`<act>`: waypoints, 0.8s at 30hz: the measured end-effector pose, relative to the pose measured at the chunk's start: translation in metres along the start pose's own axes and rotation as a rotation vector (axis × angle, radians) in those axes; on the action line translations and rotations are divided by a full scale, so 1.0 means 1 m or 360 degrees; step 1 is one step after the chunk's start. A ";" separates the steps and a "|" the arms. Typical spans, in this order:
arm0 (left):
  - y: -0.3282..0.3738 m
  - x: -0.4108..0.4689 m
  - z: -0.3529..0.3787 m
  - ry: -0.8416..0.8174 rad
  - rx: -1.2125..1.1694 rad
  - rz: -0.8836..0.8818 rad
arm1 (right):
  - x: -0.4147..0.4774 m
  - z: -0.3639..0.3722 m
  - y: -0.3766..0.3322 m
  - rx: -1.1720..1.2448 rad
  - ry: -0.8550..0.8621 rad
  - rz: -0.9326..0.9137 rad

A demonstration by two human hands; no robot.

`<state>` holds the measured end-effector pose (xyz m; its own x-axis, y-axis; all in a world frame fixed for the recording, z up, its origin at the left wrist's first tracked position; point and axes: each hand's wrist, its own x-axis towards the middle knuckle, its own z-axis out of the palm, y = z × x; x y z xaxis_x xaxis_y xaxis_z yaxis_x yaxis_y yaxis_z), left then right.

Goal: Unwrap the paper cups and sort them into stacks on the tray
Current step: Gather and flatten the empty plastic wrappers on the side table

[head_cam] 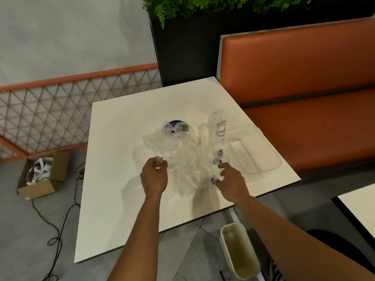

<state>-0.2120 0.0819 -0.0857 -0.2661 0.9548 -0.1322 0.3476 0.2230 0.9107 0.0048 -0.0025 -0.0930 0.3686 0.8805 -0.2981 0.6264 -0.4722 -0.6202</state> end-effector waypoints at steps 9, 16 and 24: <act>0.051 -0.033 -0.032 0.0097 -0.0383 0.0473 | -0.027 -0.043 -0.052 0.0814 0.0171 -0.0166; 0.083 -0.109 -0.008 -0.0413 -0.0514 0.0530 | -0.072 -0.085 -0.068 0.1145 -0.0296 -0.0270; 0.076 -0.151 0.006 -0.0914 -0.0608 0.0503 | -0.106 -0.096 -0.008 0.1508 -0.0050 -0.0207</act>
<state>-0.1401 -0.0444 0.0013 0.3407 0.9376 0.0696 -0.0340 -0.0617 0.9975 0.0267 -0.0959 0.0129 0.3079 0.9310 -0.1963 -0.1605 -0.1526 -0.9752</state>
